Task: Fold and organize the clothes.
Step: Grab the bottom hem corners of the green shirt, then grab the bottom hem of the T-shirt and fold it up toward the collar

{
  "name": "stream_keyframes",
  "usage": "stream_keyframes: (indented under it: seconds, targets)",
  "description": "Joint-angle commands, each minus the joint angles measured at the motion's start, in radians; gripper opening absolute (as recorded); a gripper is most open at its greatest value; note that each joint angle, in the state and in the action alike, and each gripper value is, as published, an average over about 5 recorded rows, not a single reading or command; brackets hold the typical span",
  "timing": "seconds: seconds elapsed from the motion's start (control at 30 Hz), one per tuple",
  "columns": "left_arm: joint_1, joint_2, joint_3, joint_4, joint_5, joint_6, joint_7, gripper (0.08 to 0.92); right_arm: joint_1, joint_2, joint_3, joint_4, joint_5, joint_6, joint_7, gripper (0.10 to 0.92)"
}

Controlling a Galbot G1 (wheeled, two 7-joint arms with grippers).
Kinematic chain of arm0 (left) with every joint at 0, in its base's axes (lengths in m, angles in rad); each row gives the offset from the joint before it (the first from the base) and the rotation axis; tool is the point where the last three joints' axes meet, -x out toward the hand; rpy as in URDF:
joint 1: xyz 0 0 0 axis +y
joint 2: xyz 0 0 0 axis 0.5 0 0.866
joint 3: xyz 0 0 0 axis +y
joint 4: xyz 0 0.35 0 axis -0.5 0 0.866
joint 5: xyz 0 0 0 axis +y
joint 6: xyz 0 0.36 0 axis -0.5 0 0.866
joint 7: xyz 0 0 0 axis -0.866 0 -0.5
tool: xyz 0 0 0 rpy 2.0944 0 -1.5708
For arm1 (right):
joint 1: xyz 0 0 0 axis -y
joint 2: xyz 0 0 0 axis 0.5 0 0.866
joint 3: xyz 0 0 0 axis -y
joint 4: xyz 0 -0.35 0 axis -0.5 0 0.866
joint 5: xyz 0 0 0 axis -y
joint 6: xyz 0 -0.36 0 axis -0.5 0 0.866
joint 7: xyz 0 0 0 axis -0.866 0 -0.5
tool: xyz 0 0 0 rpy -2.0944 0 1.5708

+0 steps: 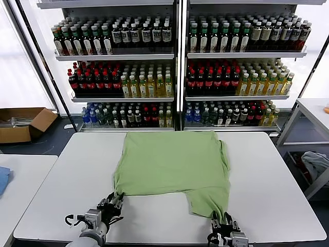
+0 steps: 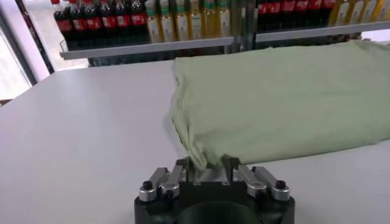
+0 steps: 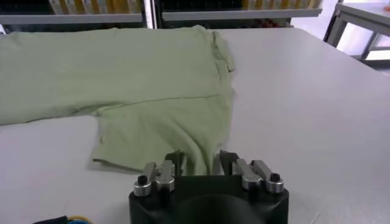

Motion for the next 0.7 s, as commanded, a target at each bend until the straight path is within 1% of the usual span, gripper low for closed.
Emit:
stream_keyframes:
  seconds: [0.03, 0.1, 0.2, 0.27, 0.43, 0.7]
  targets:
    - [-0.008, -0.002, 0.001, 0.022, 0.0, -0.001, 0.003, 0.277, -0.001, 0.001, -0.002, -0.01, 0.002, 0.002, 0.001, 0.233]
    - [-0.012, -0.002, 0.001, 0.028, 0.0, -0.006, 0.004, 0.225, -0.001, 0.002, -0.005, -0.017, -0.004, 0.009, -0.002, 0.172]
    - [-0.016, -0.003, 0.001, 0.034, -0.003, -0.027, 0.003, 0.147, -0.001, 0.002, -0.007, -0.02, -0.012, 0.022, -0.016, 0.113]
    - [-0.017, -0.004, 0.002, 0.032, -0.006, -0.049, 0.001, 0.114, 0.0, 0.001, -0.005, -0.016, -0.017, 0.034, -0.031, 0.107]
    - [-0.016, -0.009, 0.007, 0.009, -0.008, -0.129, -0.003, 0.089, 0.012, 0.001, 0.012, 0.016, -0.03, 0.059, -0.067, 0.107]
    - [-0.026, -0.017, 0.012, -0.04, -0.004, -0.226, -0.017, 0.084, 0.048, 0.0, 0.046, 0.081, -0.044, 0.086, -0.116, 0.107]
